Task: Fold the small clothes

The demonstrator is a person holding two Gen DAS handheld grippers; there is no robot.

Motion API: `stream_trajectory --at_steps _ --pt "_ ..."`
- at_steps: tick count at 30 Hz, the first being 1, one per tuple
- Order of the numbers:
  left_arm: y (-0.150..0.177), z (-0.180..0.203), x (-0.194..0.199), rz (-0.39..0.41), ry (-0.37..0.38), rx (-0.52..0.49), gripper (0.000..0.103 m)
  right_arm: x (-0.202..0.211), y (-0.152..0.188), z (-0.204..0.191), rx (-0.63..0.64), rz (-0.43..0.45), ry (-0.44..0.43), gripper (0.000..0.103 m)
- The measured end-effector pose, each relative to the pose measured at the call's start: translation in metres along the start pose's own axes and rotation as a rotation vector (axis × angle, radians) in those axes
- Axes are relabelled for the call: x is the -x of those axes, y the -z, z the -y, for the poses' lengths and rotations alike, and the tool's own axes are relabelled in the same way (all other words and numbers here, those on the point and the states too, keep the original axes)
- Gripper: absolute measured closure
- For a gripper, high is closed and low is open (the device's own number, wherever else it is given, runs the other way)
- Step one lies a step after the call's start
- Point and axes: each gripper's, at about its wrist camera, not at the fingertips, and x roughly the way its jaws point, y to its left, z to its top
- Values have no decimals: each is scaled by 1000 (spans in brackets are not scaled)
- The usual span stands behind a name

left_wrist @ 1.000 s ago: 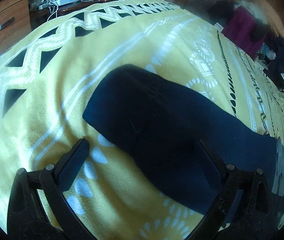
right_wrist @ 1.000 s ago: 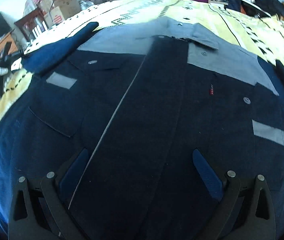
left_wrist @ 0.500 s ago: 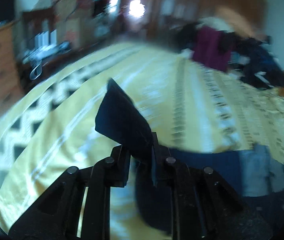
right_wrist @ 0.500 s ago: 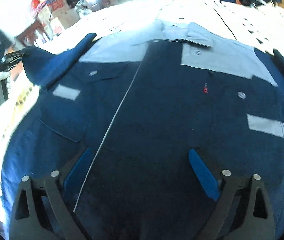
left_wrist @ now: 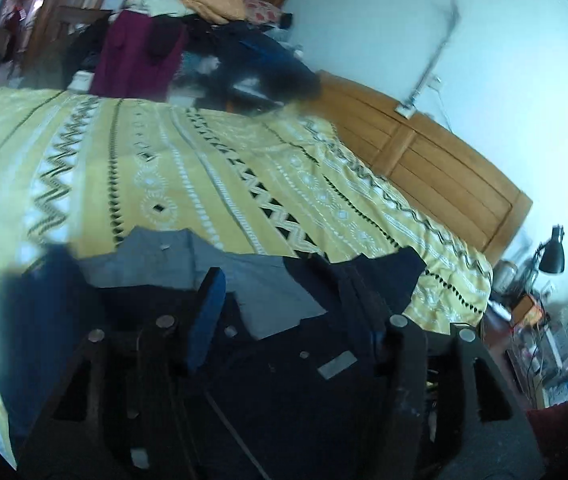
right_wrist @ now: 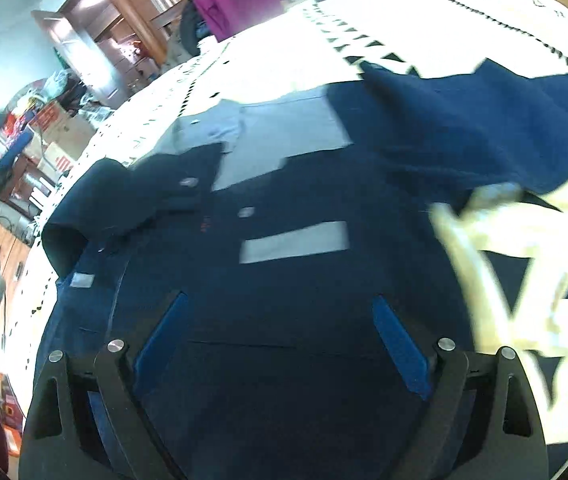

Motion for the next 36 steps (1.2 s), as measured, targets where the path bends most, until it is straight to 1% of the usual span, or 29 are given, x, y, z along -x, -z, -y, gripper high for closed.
stream_trajectory --at_steps 1,2,4,6,7,8,9,11,12,13,15,17,18,22,24,26,27,28,29,32,34,36 --pt "2 -14 11 16 -46 13 39 0 -2 5 0 -4 -5 8" --pt "6 -25 22 26 -117 16 37 0 -6 8 -4 -7 -18 8" --pt "14 -65 43 21 -287 65 37 -4 -17 10 -18 -9 -71 8" --pt "24 -96 56 11 -428 95 39 -11 -34 4 -11 6 -127 8" --pt "25 -109 57 -5 -476 103 39 -19 -47 -4 -4 1 -179 8" --pt "32 -117 56 -19 -495 114 39 -29 -58 -10 -7 -10 -235 8" --pt "33 -126 52 -38 -508 124 39 -39 -67 -14 -12 -14 -276 9" --pt "34 -133 37 -80 -513 105 39 -68 -89 -28 4 -48 -353 18" --pt "35 -135 28 -101 -504 92 39 -82 -96 -34 13 -72 -368 23" --pt "37 -138 26 -116 -493 87 39 -99 -104 -42 13 -106 -366 24" --pt "39 -141 10 -147 -486 76 39 -123 -110 -52 17 -153 -364 24" --pt "44 -142 13 -160 -485 73 39 -141 -113 -58 36 -184 -315 24" --pt "46 -145 13 -165 -484 74 39 -147 -113 -60 38 -197 -316 24" --pt "58 -152 12 -191 -497 69 39 -160 -110 -78 91 -198 -302 25" --pt "63 -156 11 -196 -499 80 39 -170 -109 -86 121 -198 -278 30" --pt "68 -158 9 -204 -509 87 39 -181 -107 -91 143 -197 -253 43" --pt "70 -159 8 -210 -513 90 39 -184 -107 -92 146 -203 -245 62" --pt "72 -160 7 -215 -517 92 39 -184 -109 -88 138 -209 -246 85" --pt "72 -159 7 -218 -520 91 39 -184 -111 -86 133 -208 -245 99" --pt "73 -157 6 -222 -519 79 38 -162 -112 -77 148 -148 -245 99" --pt "73 -157 6 -222 -518 76 37 -141 -113 -66 157 -101 -213 99" --pt "75 -158 5 -232 -525 73 37 -122 -117 -39 122 -64 -170 99"
